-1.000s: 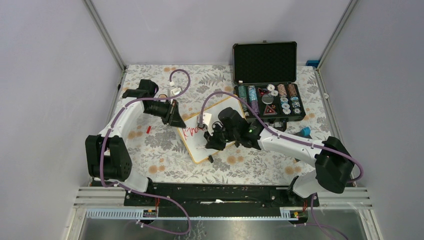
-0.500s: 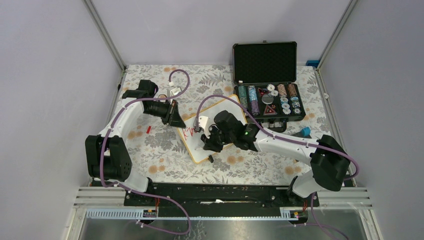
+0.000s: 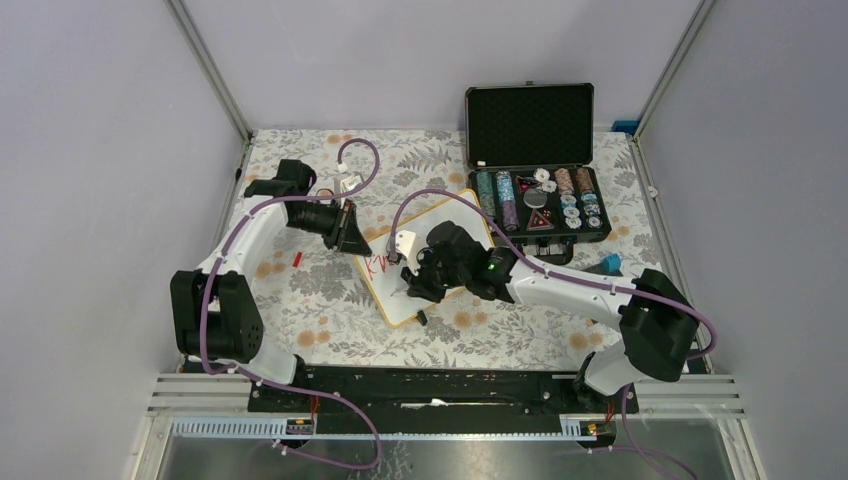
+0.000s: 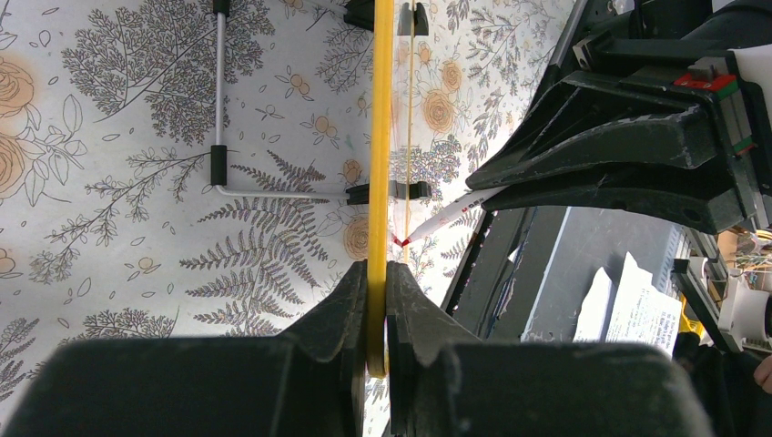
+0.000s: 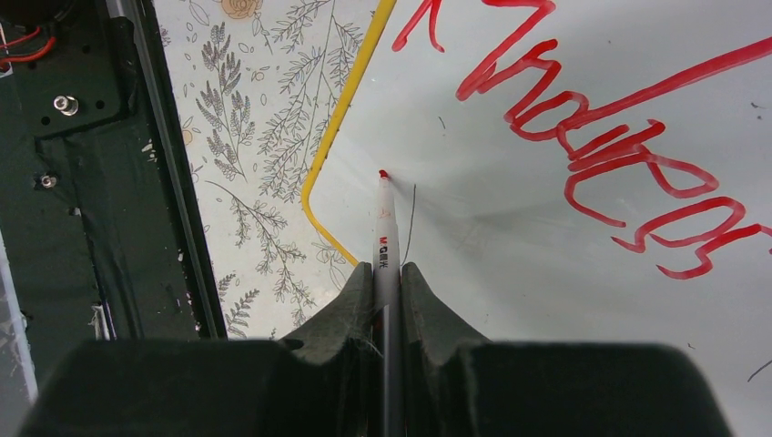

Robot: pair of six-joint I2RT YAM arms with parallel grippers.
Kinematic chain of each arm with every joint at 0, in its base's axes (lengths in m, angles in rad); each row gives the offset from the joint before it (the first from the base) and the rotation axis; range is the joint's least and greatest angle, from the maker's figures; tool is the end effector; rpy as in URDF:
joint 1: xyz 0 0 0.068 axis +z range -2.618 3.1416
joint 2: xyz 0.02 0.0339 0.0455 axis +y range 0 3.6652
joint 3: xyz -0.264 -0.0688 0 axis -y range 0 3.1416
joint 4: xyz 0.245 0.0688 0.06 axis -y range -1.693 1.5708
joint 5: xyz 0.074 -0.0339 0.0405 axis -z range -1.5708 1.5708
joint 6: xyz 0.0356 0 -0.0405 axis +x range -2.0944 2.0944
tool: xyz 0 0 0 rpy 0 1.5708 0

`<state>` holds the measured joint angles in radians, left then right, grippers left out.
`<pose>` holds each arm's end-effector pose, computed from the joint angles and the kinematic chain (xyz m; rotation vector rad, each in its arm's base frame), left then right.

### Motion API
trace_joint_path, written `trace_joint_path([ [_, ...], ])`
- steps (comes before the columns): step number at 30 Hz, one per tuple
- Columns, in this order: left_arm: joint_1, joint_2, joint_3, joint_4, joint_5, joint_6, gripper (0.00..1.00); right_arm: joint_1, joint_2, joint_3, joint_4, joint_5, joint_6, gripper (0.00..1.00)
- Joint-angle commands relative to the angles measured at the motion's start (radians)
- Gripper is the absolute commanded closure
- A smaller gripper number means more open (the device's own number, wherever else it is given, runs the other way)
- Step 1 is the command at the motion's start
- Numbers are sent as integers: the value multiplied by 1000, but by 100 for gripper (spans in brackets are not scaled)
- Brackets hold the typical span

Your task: Write a sentence on the whiteboard

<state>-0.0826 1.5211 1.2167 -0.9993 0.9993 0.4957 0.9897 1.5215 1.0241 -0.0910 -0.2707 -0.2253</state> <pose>0.2798 -0.0532 0.2710 0.8589 2.2657 -1.2244 0.1792 0.2903 0.2529 -1.4009 1.7315 0.7239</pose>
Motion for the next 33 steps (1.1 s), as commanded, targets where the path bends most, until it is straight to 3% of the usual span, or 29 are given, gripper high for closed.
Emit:
trace_joint_path([
  [1,-2,-30,-11,25,-19,25,100,5,-8,11,17,28,-28,100],
  [17,-2,-32,-14,25,-21,26,100,39,3,-33,-10,-20,-37,100],
  [33,-2,-35,-10,25,-23,25,100,-10,-9,47,-11,36,-15,100],
])
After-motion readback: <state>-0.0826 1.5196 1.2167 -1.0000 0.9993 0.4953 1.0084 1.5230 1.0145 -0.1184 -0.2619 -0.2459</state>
